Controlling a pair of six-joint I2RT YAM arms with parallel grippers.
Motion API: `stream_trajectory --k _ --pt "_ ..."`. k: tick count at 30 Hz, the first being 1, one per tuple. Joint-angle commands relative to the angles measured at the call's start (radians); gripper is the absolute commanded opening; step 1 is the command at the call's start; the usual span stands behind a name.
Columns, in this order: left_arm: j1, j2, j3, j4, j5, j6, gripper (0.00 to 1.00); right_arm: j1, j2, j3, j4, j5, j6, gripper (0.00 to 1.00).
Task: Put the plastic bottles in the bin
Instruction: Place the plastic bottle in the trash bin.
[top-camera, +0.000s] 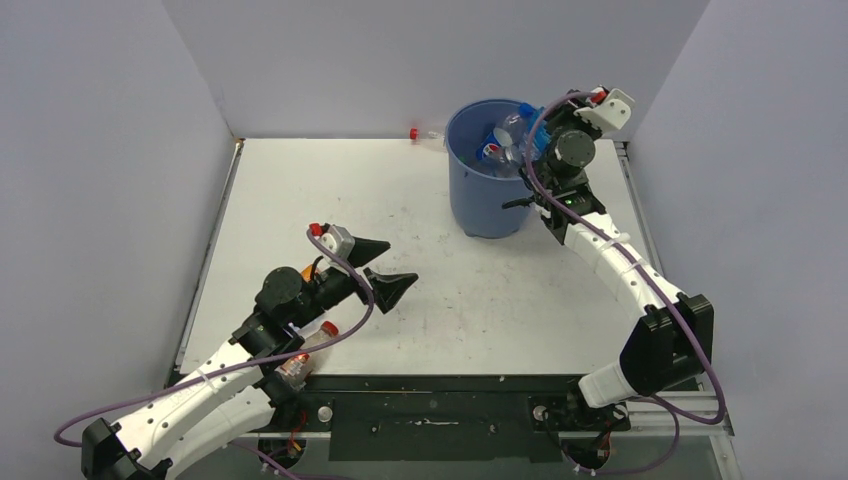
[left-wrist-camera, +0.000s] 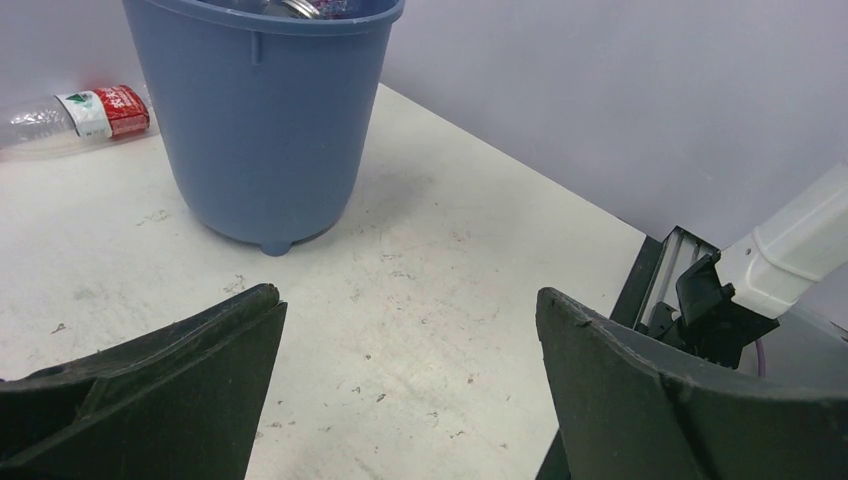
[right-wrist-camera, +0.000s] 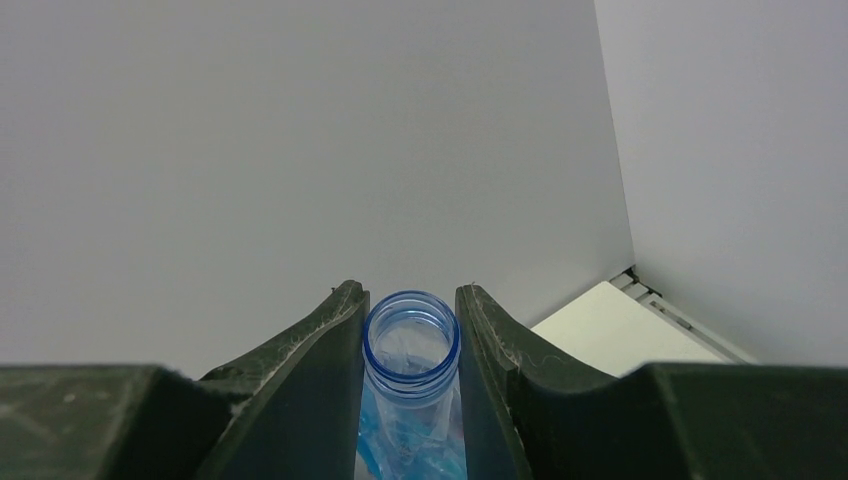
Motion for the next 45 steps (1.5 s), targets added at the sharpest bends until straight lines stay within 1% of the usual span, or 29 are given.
stream_trajectory --k 1,7,11,16,22,28,32,35,39,45 --pt "-0.008 0.001 0.033 0.005 -0.005 0.02 0.96 0.003 0.04 -0.01 -0.161 -0.079 0.088 0.05" --pt "-0.014 0.001 0.033 0.0 -0.007 0.025 0.96 0.003 0.047 -0.024 -0.263 -0.195 0.207 0.05" --pt "-0.017 0.002 0.033 0.0 -0.007 0.026 0.96 0.004 0.045 -0.049 -0.275 -0.215 0.256 0.05" --pt "-0.023 0.0 0.033 -0.004 -0.011 0.029 0.96 0.004 -0.002 -0.059 -0.229 -0.198 0.245 0.05" --pt "-0.025 0.0 0.034 -0.004 -0.011 0.029 0.96 0.003 -0.059 0.01 -0.178 -0.178 0.213 0.05" --pt "-0.025 0.001 0.033 -0.005 -0.017 0.03 0.96 0.011 -0.068 0.116 -0.159 -0.226 0.209 0.05" --pt "-0.024 0.008 0.034 -0.005 -0.018 0.032 0.96 0.029 -0.061 0.151 -0.167 -0.257 0.205 0.05" --pt "-0.025 0.017 0.037 -0.008 -0.018 0.033 0.96 0.03 -0.039 0.194 -0.23 -0.328 0.22 0.05" --pt "-0.025 0.028 0.041 -0.013 -0.015 0.035 0.96 0.026 0.044 0.322 -0.399 -0.47 0.239 0.05" --pt "-0.025 0.041 0.042 -0.014 -0.009 0.035 0.96 0.004 0.168 0.453 -0.544 -0.651 0.261 0.05"
